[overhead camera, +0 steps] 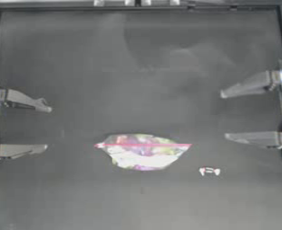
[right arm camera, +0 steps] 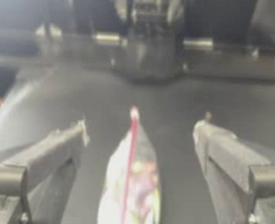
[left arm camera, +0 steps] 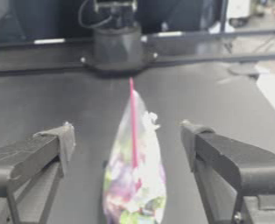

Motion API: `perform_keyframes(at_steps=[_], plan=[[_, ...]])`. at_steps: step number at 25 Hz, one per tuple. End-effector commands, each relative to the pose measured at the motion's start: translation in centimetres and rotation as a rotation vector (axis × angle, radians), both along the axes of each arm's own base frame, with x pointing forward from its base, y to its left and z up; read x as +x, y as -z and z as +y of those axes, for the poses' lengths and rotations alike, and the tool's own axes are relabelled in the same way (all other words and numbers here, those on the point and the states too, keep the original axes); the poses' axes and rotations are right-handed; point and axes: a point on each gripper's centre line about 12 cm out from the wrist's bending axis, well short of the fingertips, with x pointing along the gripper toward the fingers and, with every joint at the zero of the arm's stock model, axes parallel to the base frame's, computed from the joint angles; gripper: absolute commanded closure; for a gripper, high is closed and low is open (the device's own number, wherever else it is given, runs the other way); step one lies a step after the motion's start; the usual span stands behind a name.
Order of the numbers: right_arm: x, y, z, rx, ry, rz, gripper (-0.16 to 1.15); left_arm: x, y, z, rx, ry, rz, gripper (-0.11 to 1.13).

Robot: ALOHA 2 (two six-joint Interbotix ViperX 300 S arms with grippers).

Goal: Put candy in bag

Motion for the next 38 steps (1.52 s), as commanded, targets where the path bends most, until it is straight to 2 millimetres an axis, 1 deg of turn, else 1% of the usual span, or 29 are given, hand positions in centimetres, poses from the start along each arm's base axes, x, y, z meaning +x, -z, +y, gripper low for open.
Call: perform_keyframes(at_steps=[1,13,19,27,38], plan=[[1.9,-1.4,-0.2,0.011,0.010,0.070,-0.02,0.5,-0.5,0.1,0.000,-0.006,0.006,0.01],[8.8,-1.9,-0.5,0.003,0.027,0.383,-0.02,0.4,0.1,0.3,-0.006,-0.015,0.041,0.01],[11.6,-1.9,-0.5,0.016,0.030,0.475,-0.02,0.4,0.5,0.4,-0.008,-0.023,0.051,0.01],[15.2,-2.1,-0.2,0.021,0.022,0.544,-0.02,0.3,0.8,0.6,-0.011,-0.030,0.072,0.01],[19.7,-0.5,0.8,0.002,0.002,0.671,-0.02,0.2,1.4,0.8,-0.022,-0.042,0.090,0.01]])
